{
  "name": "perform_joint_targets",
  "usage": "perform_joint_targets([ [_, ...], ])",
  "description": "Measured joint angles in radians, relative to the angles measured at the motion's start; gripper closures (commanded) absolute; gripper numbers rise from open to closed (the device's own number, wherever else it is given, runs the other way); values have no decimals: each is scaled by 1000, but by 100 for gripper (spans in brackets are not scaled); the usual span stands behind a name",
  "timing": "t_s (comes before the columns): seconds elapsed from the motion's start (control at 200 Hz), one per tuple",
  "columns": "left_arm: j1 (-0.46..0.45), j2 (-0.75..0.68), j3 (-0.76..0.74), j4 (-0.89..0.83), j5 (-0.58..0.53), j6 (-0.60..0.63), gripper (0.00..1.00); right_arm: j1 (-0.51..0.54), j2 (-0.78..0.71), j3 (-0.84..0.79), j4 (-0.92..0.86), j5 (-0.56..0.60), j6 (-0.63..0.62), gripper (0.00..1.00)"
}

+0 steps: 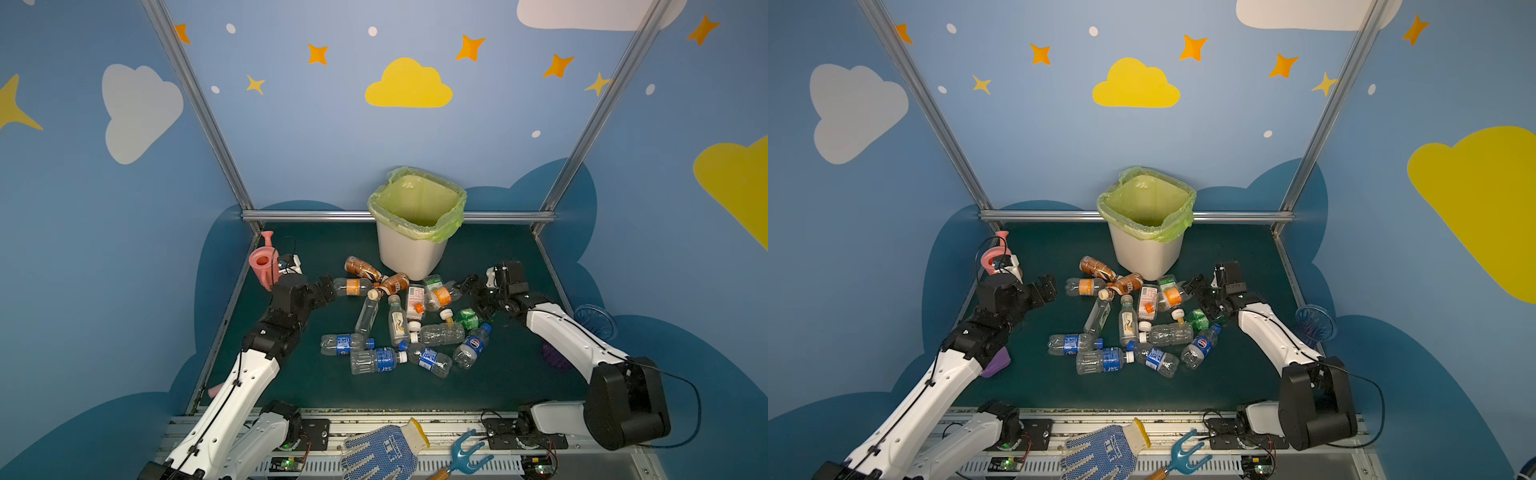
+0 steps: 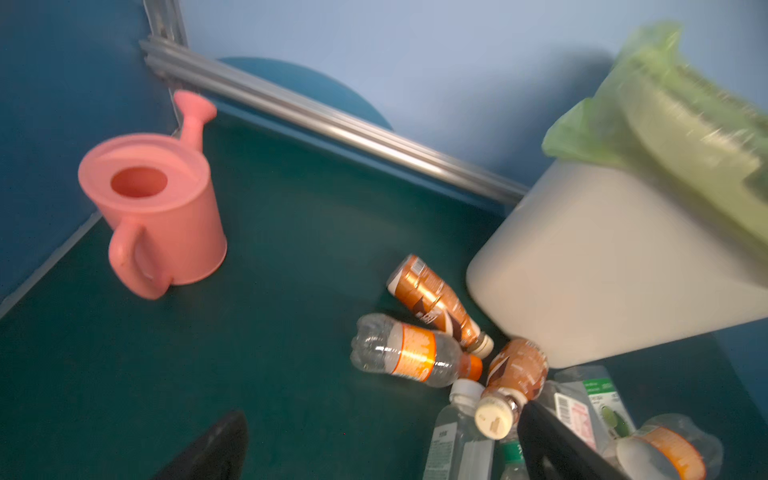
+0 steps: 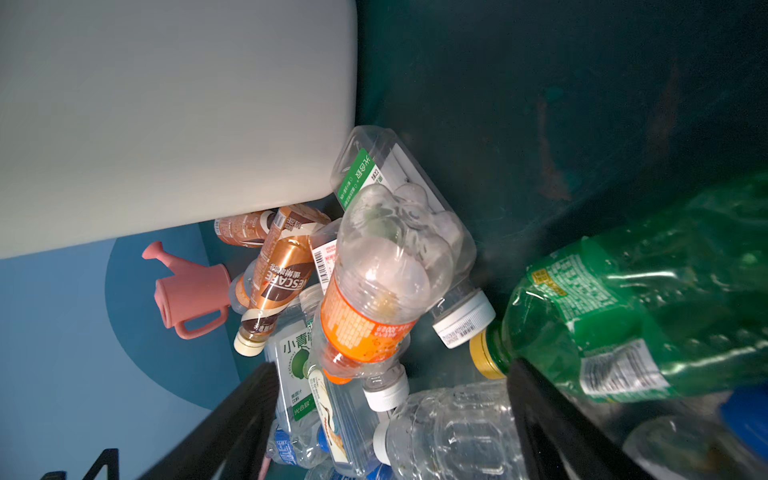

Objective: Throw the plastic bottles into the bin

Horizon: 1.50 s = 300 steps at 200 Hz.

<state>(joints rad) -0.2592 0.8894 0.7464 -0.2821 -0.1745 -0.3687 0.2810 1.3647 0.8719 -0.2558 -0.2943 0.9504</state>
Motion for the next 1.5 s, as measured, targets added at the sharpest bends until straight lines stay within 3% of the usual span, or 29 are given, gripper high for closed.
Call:
perform_joint_targets([
  [0.165, 13, -45, -84, -40, 0, -34, 0, 42, 84, 68, -12, 9, 17, 9],
  [0.646, 43, -80, -103, -51, -4, -67, 0, 92, 233, 239, -167, 52, -3, 9],
  [1.006, 68, -83, -105, -52, -3, -67, 0, 115, 317, 291, -218, 78, -10, 13],
  [1.342, 79, -87, -128, -52, 5, -76, 0, 116, 348, 314, -220, 95, 7, 28],
  [1.502, 83, -87, -128, -51, 6, -77, 0, 116, 356, 322, -220, 103, 11, 29],
])
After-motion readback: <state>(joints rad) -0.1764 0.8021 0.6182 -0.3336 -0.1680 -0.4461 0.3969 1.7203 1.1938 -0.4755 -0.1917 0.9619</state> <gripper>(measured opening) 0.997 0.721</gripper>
